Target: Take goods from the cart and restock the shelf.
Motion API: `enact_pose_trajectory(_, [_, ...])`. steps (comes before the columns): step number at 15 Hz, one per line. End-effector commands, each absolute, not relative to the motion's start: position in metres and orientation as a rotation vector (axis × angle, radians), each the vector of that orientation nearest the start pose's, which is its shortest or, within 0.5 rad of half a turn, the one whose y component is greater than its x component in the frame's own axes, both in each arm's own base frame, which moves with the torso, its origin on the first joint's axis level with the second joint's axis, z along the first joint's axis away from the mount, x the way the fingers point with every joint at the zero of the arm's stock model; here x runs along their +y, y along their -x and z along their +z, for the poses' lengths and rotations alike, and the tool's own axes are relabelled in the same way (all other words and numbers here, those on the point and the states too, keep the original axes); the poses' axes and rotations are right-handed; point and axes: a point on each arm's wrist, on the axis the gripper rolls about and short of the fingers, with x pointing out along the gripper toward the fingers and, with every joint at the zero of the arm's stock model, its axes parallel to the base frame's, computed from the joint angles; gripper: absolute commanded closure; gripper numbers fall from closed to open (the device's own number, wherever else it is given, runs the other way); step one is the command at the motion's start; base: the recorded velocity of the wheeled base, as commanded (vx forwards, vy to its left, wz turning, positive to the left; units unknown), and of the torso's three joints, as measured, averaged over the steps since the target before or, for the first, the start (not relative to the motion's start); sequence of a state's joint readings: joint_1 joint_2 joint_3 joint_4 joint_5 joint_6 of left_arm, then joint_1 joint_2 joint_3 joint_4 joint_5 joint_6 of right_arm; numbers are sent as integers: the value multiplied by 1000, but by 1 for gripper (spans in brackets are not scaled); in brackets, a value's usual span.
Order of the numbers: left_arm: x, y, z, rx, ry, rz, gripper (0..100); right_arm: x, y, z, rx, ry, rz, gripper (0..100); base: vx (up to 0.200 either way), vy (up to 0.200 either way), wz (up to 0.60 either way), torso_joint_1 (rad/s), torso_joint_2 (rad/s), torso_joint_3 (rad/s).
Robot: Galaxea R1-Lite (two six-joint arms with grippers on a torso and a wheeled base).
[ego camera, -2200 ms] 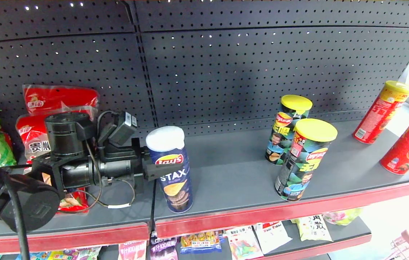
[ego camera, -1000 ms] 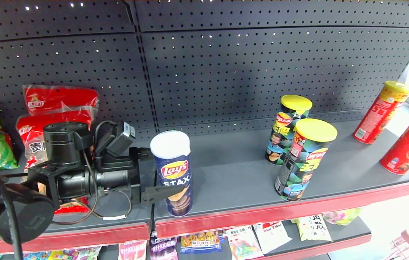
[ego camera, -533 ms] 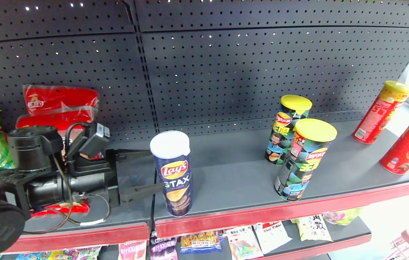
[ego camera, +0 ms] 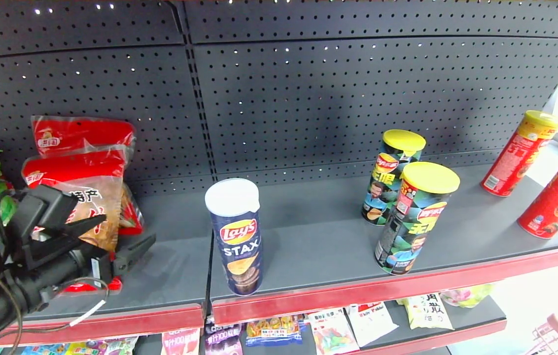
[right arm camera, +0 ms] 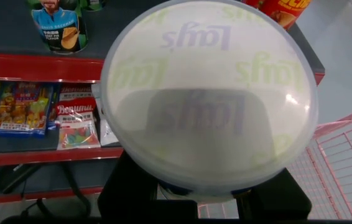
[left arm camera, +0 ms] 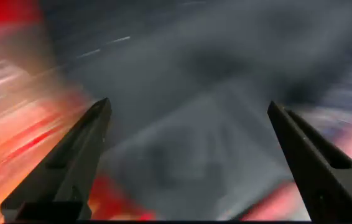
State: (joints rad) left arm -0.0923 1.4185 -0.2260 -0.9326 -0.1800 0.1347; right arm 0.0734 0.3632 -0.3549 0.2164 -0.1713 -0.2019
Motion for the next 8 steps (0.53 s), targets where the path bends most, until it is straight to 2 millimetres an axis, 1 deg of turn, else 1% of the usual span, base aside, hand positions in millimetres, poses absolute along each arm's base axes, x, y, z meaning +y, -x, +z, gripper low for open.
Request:
enact_pose_trajectory(1, [-16,-149,153,167,-66,-194,0,-3,-13,162,277,192,-75,100,0,0,0,0,0,0])
enact_pose_trajectory(2, [-14,-128,158,191,-65,-190,0,-2,-19,163,277,172,-80,100,0,0,0,0,0,0])
enact_pose_trajectory(3, [-11,-102,164,228,-62,-189,0,-2,-22,167,278,172,-75,100,0,0,0,0,0,0])
enact_pose_trajectory(4, [-11,-99,165,234,-62,-191,0,-2,-22,167,278,171,-75,100,0,0,0,0,0,0])
enact_pose_trajectory(5, [-7,-60,168,299,-58,-189,0,-1,-24,168,283,167,-30,100,0,0,0,0,0,0])
enact_pose_trajectory(6, [-4,-17,165,343,-58,-193,0,0,-23,165,282,172,30,100,0,0,0,0,0,0])
enact_pose_trajectory(7, [-2,6,159,360,-58,-190,0,0,-22,165,274,172,37,100,0,0,0,0,0,0])
enact_pose_trajectory(8, [0,18,153,357,-59,-187,0,0,-20,165,266,171,38,100,0,0,0,0,0,0])
